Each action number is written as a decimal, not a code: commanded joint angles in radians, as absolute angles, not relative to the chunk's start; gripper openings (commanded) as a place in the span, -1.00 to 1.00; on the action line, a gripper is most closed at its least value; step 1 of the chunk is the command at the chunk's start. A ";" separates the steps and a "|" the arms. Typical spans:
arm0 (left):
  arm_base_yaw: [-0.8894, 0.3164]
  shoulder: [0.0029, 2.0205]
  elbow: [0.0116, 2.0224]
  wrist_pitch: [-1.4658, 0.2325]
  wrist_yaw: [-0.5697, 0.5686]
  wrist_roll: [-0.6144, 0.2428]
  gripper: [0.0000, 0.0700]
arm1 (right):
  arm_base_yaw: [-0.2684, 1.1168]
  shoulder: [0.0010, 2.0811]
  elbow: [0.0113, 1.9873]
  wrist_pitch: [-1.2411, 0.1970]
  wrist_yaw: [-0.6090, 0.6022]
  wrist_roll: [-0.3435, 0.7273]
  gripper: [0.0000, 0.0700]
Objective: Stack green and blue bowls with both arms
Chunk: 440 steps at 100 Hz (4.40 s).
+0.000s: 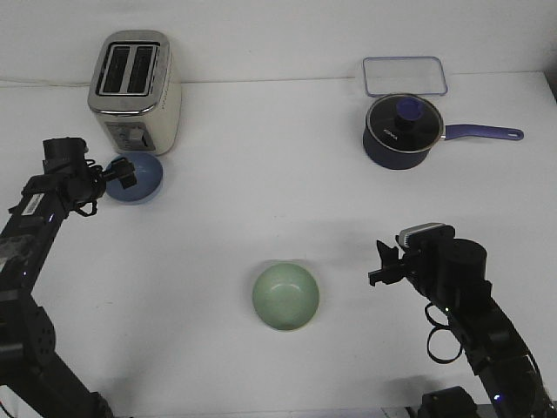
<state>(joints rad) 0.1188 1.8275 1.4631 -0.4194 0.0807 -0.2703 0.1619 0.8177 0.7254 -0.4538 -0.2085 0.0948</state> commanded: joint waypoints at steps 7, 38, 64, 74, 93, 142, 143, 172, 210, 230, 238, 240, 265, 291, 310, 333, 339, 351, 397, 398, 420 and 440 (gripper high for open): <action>0.125 1.892 1.479 -0.417 0.078 -0.247 0.62 | 0.163 0.819 0.733 -0.442 -0.210 0.105 -0.21; 0.124 1.916 1.478 -0.370 0.082 -0.234 -1.00 | 0.163 0.819 0.733 -0.442 -0.210 0.105 -0.21; 0.127 1.879 1.479 -0.427 0.121 -0.177 -0.96 | 0.163 0.819 0.733 -0.442 -0.210 0.105 -0.21; 0.131 1.814 1.479 -0.453 0.171 -0.161 -0.96 | 0.163 0.819 0.733 -0.442 -0.210 0.104 -0.21; 0.125 1.613 1.479 -0.518 0.250 -0.149 -0.96 | 0.163 0.819 0.733 -0.435 -0.210 0.104 -0.21; -0.391 1.358 1.336 -0.628 0.414 -0.087 -0.96 | 0.163 0.819 0.733 -0.413 -0.213 0.105 -0.21; -0.405 1.359 1.327 -0.622 0.414 -0.087 -0.96 | 0.163 0.819 0.733 -0.413 -0.213 0.105 -0.21; -0.657 1.361 1.118 -0.434 0.376 -0.122 -0.96 | 0.163 0.819 0.733 -0.420 -0.221 0.105 -0.21; -0.762 1.499 1.095 -0.345 0.301 -0.139 -0.96 | 0.163 0.819 0.733 -0.422 -0.221 0.105 -0.21; -0.767 1.512 1.095 -0.336 0.268 -0.123 -0.96 | 0.163 0.819 0.733 -0.422 -0.221 0.105 -0.21; -0.767 1.512 1.095 -0.339 0.260 -0.123 -0.95 | 0.163 0.819 0.733 -0.422 -0.221 0.105 -0.21; -0.766 1.512 1.095 -0.339 0.258 -0.123 -0.94 | 0.163 0.819 0.733 -0.422 -0.221 0.105 -0.21; -0.748 1.485 1.119 -0.335 0.257 -0.113 0.34 | 0.163 0.819 0.733 -0.427 -0.221 0.105 -0.21; -0.609 1.269 1.140 -0.236 0.055 -0.077 0.34 | 0.163 0.819 0.733 -0.423 -0.220 0.103 -0.21; -0.431 1.121 1.134 -0.219 -0.072 0.040 0.26 | 0.163 0.811 0.733 -0.377 -0.219 0.080 -0.21; -0.191 0.942 0.951 -0.132 -0.004 0.075 -0.96 | 0.163 0.676 0.670 -0.279 -0.182 0.032 -1.00; -0.144 0.867 0.842 -0.038 0.011 0.075 -0.96 | 0.163 0.606 0.615 -0.228 -0.175 0.024 -1.00; -0.074 0.697 0.598 0.199 0.050 0.071 -0.96 | 0.163 0.448 0.467 -0.059 -0.148 0.031 -1.00; 0.001 0.522 0.371 0.410 0.022 0.010 -0.96 | 0.163 0.288 0.357 0.004 0.027 0.051 -1.00; 0.001 0.522 0.371 0.410 0.022 0.010 -0.96 | 0.163 0.288 0.357 0.004 0.027 0.051 -1.00; 0.001 0.521 0.371 0.408 0.022 0.010 -0.96 | 0.163 0.288 0.357 0.005 0.027 0.051 -1.00; 0.001 0.521 0.371 0.404 0.022 0.010 -0.96 | 0.163 0.288 0.357 0.005 0.027 0.051 -1.00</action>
